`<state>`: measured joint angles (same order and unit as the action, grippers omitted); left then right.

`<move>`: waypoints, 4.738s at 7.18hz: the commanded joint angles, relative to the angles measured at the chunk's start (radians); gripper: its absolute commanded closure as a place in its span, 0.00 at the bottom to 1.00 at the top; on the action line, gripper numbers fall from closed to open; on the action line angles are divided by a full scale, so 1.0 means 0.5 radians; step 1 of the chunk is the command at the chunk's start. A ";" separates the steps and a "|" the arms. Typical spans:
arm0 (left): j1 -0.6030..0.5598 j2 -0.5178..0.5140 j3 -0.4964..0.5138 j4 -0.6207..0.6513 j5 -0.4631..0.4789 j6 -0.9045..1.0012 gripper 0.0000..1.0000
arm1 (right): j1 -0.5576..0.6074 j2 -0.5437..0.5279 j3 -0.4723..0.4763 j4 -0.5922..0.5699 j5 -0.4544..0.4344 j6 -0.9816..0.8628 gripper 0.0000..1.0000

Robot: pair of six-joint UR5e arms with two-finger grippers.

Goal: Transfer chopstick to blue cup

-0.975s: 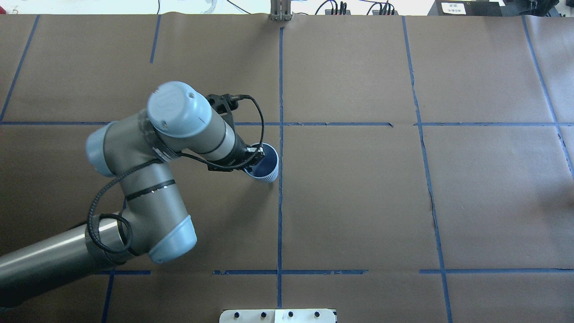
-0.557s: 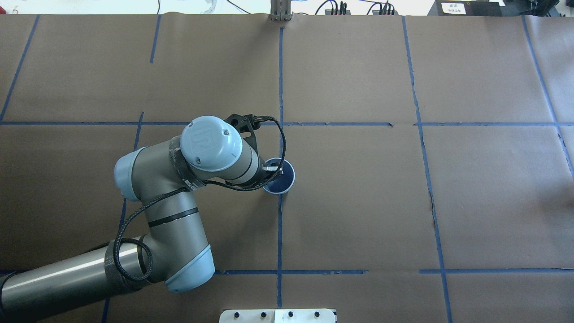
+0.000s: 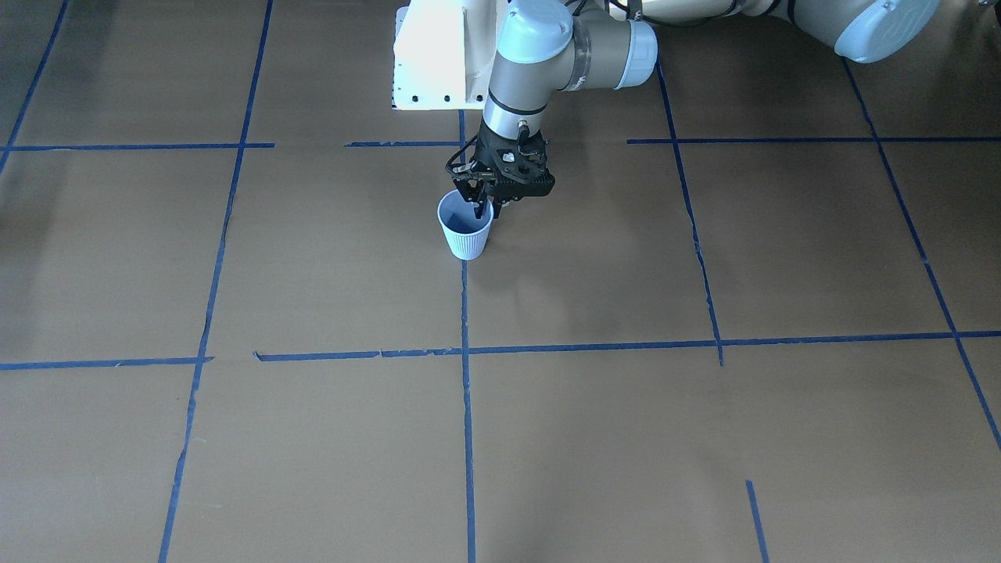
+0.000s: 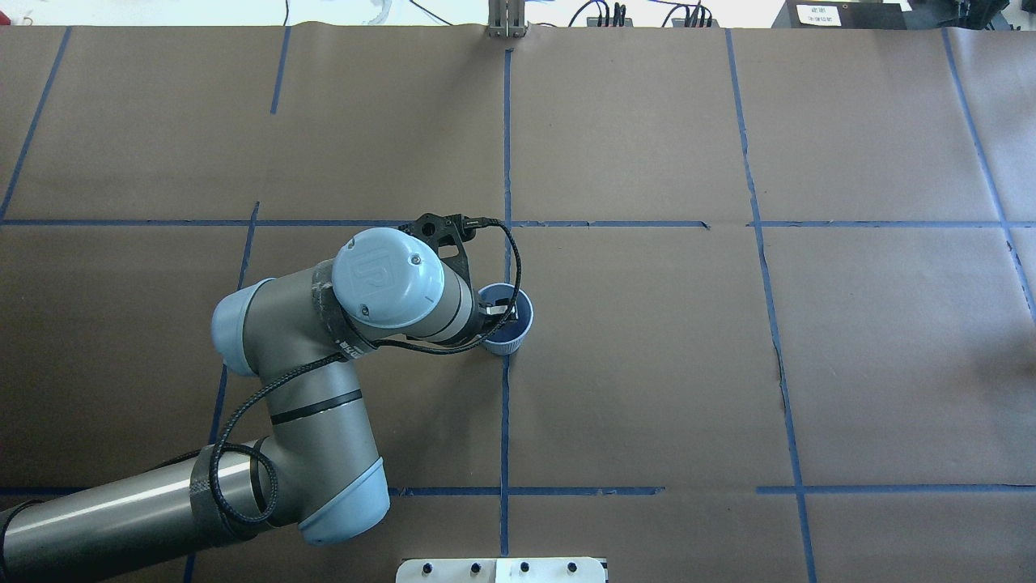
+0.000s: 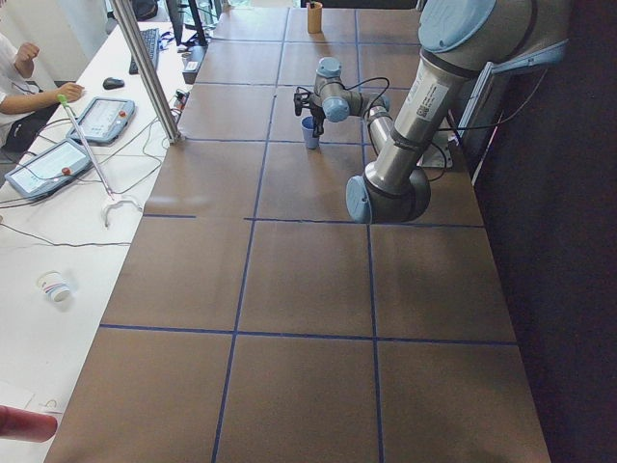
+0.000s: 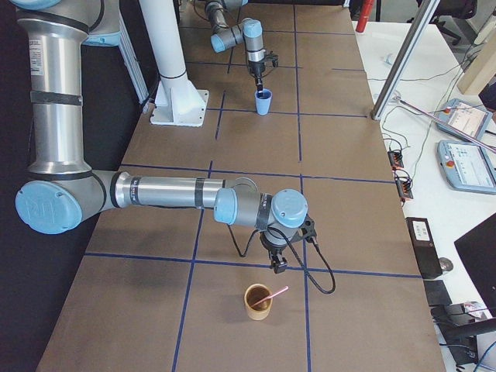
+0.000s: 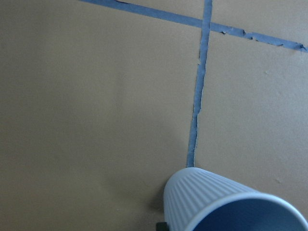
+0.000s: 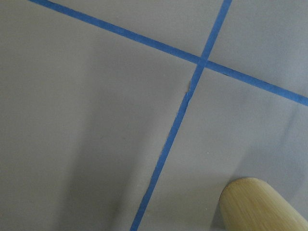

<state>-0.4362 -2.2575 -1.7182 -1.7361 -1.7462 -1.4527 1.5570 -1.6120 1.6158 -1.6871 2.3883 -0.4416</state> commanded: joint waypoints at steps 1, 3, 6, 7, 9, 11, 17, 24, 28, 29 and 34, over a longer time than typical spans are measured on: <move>-0.090 0.054 -0.274 0.002 0.026 -0.006 0.00 | 0.006 0.011 -0.013 0.024 -0.055 -0.076 0.00; -0.164 0.057 -0.288 -0.004 0.026 -0.006 0.00 | 0.088 0.027 -0.032 0.116 -0.214 -0.246 0.00; -0.226 0.057 -0.313 -0.007 0.026 -0.006 0.00 | 0.505 -0.028 -0.075 0.091 -0.202 -0.075 0.00; -0.226 0.057 -0.313 -0.010 0.026 -0.003 0.00 | 0.506 -0.083 -0.093 0.143 -0.120 0.193 0.00; -0.296 0.060 -0.340 -0.010 0.019 0.000 0.00 | 0.494 -0.086 -0.520 0.958 0.043 0.474 0.01; -0.352 0.066 -0.371 -0.010 0.013 0.006 0.00 | 0.430 -0.083 -0.670 1.385 0.046 0.689 0.01; -0.352 0.094 -0.414 -0.004 0.013 0.003 0.00 | 0.267 -0.077 -0.646 1.432 0.046 0.736 0.89; -1.065 0.618 -0.595 -0.001 -0.620 0.799 0.00 | 0.447 -0.114 -0.398 1.509 0.101 0.764 1.00; -1.186 0.766 -0.466 -0.013 -0.665 1.040 0.00 | 0.809 -0.225 -0.020 1.512 0.095 0.748 1.00; -1.186 0.775 -0.451 0.005 -0.659 1.143 0.00 | 0.816 -0.218 0.038 1.527 0.095 0.763 1.00; -1.367 0.895 -0.307 0.005 -0.668 1.672 0.00 | 0.131 0.342 0.324 1.466 0.335 1.627 1.00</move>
<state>-1.1018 -1.8211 -1.8863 -1.7334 -2.0794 -0.6689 1.7431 -1.5327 1.7723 -0.9515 2.5414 0.2979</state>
